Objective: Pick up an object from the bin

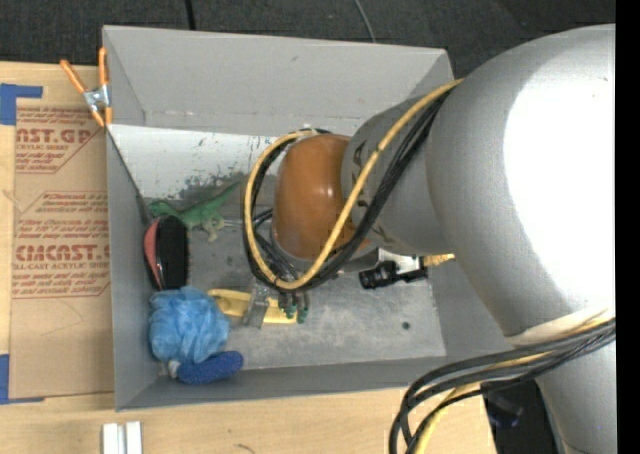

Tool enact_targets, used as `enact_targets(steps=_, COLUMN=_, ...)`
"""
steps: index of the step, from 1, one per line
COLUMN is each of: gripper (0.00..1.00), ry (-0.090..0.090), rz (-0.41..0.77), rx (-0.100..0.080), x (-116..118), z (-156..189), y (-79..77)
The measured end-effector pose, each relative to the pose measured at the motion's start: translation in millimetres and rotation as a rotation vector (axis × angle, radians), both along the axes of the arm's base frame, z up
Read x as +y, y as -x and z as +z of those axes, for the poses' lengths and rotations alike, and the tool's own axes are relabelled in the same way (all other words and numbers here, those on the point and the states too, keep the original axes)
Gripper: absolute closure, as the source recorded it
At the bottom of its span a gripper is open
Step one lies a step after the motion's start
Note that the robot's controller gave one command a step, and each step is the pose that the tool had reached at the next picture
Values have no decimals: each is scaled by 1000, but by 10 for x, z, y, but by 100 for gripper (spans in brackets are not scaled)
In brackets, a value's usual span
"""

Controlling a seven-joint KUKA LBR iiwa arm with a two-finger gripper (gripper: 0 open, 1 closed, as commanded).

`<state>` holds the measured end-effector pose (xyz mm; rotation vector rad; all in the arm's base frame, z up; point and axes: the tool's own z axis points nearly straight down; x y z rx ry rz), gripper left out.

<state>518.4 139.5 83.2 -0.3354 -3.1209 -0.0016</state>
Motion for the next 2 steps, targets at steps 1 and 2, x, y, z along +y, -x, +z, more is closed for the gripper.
enact_targets(steps=1, gripper=100, ry=0, rz=0, rx=0, x=0, z=0, y=0)
enact_targets(steps=2, gripper=100, ry=-1, rz=39, rx=-2, x=21, z=1185, y=-165)
